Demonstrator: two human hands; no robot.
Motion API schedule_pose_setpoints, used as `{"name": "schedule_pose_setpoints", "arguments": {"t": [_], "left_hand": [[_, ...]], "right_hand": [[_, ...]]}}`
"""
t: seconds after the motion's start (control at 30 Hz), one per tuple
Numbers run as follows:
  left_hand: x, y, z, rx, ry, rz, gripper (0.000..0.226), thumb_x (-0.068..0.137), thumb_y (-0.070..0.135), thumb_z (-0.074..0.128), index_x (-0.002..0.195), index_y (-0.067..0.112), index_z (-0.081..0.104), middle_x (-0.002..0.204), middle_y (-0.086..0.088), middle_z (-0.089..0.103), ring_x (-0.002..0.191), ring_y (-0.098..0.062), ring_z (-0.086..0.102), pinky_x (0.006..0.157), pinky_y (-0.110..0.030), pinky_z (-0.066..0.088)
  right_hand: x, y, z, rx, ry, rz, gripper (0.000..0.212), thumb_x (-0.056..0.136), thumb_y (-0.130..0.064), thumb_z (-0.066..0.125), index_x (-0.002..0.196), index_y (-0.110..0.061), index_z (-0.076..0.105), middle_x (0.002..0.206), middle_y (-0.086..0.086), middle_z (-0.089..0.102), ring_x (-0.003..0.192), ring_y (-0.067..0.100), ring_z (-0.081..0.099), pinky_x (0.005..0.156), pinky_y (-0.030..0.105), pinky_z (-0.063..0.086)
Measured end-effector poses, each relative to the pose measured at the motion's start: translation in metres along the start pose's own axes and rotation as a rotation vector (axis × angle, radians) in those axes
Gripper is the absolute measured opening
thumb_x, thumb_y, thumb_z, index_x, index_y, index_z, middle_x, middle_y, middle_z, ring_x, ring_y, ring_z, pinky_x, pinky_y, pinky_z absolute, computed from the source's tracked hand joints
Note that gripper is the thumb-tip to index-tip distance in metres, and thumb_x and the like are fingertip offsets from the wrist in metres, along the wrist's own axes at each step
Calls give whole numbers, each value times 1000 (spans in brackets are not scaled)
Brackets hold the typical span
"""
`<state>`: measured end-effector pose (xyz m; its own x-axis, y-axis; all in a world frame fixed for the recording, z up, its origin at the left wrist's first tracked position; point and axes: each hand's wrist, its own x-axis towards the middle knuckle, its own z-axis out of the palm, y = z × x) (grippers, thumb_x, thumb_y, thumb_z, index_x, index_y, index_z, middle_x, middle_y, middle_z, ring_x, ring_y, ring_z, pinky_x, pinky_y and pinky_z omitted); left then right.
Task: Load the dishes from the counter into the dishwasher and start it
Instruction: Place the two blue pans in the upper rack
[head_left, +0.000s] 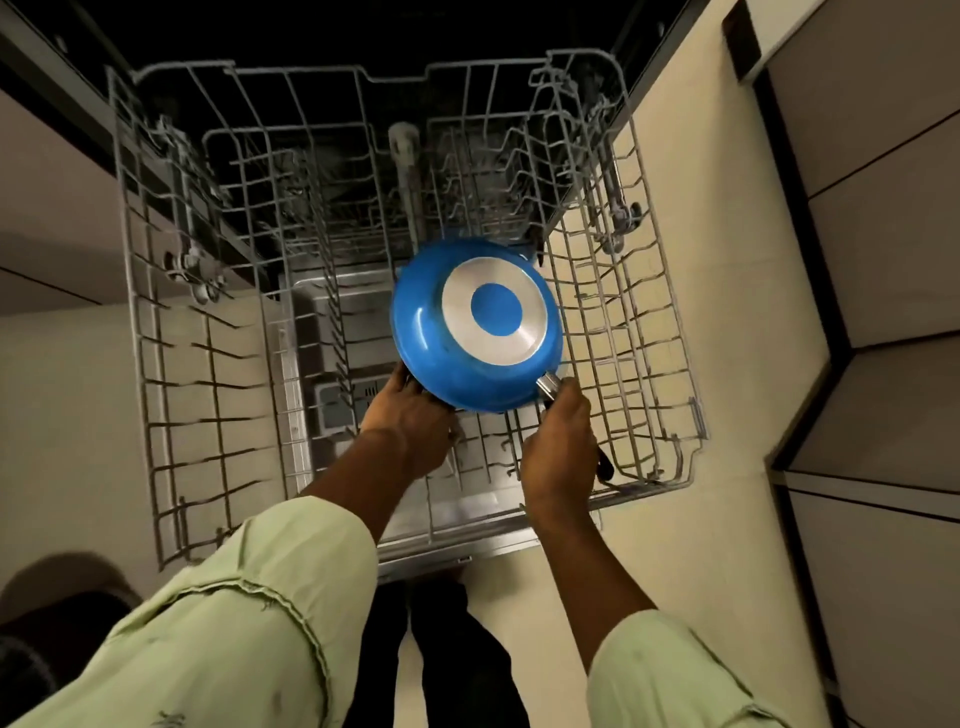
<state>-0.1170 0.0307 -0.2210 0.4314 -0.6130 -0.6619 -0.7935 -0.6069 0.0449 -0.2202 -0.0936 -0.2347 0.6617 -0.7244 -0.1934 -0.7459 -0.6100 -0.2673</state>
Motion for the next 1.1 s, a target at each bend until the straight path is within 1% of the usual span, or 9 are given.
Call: {"name": "schedule_pose_setpoints", "arguments": {"t": [0.17, 0.3, 0.47, 0.57, 0.63, 0.73, 0.8, 0.93, 1.1], "left_hand": [[-2, -3, -4, 7, 6, -6, 68, 106, 44, 25, 158, 10, -1, 166, -12, -4, 152, -29, -8, 119, -45, -11], [-2, -1, -6, 17, -33, -13, 66, 106, 41, 24, 158, 7, 2, 165, -14, -5, 153, -29, -7, 121, -46, -9], [1, 2, -7, 48, -53, -23, 69, 105, 45, 25, 158, 6, 2, 165, -16, -4, 152, -30, -7, 123, -46, -9], [4, 6, -6, 46, -73, -42, 74, 104, 47, 27, 157, 4, 0, 165, -16, -3, 152, -31, -8, 123, -46, -8], [6, 8, -5, 39, -96, -50, 78, 102, 51, 29, 157, 4, -1, 165, -16, -3, 152, -31, -8, 123, -47, -7], [8, 10, -4, 49, -121, -49, 82, 101, 56, 31, 158, 5, 0, 165, -16, -4, 152, -32, -8, 123, -48, -6], [9, 12, -4, 41, -133, -55, 84, 101, 58, 32, 158, 5, 0, 165, -16, -4, 152, -32, -7, 123, -47, -7], [8, 12, -4, 1, -136, -67, 84, 101, 57, 34, 157, 6, -2, 165, -16, -5, 152, -31, -7, 123, -45, -6], [6, 13, -4, 9, -130, -72, 86, 101, 57, 33, 156, 6, -7, 164, -16, -9, 152, -32, -9, 123, -45, -7]], "right_hand": [[15, 11, -2, 11, 36, 115, 44, 88, 4, 60, 129, -3, 47, 117, 18, 58, 102, 33, 63, 79, 38, 54], [23, 15, -1, -6, 45, 183, 46, 88, 3, 62, 130, -3, 45, 120, 19, 57, 106, 33, 62, 83, 36, 52], [18, 10, 6, 22, 98, 166, 46, 87, 7, 61, 129, -4, 47, 118, 19, 57, 105, 33, 62, 83, 36, 52], [20, 5, 7, -17, 134, 130, 38, 91, 2, 58, 127, -5, 49, 115, 17, 59, 101, 31, 62, 77, 36, 51], [27, 3, 5, -62, 144, 119, 38, 89, -1, 62, 125, -7, 49, 115, 15, 59, 101, 31, 63, 74, 38, 53], [36, 6, 0, -98, 108, 132, 42, 85, -3, 68, 123, -10, 49, 117, 13, 59, 101, 31, 63, 71, 41, 55], [33, 13, -1, -125, 66, 158, 46, 84, -3, 69, 125, -10, 48, 117, 15, 58, 102, 32, 63, 73, 43, 57], [28, 25, 0, -145, -38, 174, 47, 89, -2, 61, 132, -11, 44, 123, 17, 55, 107, 35, 61, 80, 45, 54], [32, 26, -2, -95, -37, 194, 42, 92, -2, 56, 131, -13, 44, 124, 16, 54, 108, 36, 60, 82, 49, 54]]}}
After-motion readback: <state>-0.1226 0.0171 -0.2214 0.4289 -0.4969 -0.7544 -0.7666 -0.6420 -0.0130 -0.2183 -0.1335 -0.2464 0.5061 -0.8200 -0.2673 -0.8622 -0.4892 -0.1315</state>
